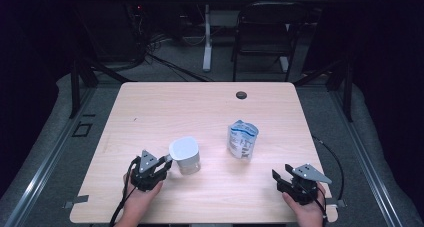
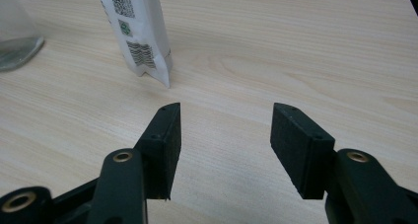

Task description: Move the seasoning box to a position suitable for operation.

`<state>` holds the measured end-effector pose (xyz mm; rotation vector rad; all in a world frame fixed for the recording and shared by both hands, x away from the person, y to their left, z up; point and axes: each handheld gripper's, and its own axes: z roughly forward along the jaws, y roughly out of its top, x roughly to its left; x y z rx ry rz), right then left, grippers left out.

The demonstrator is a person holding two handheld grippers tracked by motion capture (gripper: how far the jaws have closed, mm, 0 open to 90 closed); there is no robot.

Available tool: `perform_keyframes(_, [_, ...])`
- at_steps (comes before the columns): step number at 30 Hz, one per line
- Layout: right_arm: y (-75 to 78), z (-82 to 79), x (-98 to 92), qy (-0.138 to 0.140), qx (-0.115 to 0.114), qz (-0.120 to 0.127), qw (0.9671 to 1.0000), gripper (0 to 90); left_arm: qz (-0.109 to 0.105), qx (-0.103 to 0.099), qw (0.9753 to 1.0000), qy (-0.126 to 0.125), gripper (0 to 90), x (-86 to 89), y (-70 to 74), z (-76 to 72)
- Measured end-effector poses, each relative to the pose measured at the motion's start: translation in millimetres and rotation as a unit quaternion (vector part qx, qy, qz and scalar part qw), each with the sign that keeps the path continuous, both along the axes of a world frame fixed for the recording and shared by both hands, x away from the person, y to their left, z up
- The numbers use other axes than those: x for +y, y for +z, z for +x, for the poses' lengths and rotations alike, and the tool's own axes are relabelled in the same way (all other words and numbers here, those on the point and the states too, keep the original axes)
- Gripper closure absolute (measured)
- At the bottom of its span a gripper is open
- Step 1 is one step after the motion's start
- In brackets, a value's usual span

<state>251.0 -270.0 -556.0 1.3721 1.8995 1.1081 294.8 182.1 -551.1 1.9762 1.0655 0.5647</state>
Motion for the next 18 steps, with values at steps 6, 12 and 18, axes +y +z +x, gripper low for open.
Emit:
perform_keyframes(6, [-0.6, 0.4, -0.1, 0.0, 0.002, 0.001, 1.0, 45.6, 0.002, -0.001, 1.0, -0.008, 70.1, 1.0, 0.3, -2.0])
perform_keyframes(12, [-1.0, 0.8, -0.3, 0.0, 0.002, 0.006, 1.0, 45.6, 0.006, 0.002, 0.9998, -0.02, 70.2, 2.8, 1.3, -5.8])
perform_keyframes(18, [-1.2, 0.6, -0.5, -0.001, 0.003, 0.003, 1.0, 45.6, 0.01, 0.003, 0.9993, -0.035, 70.3, 4.9, 1.8, -9.0])
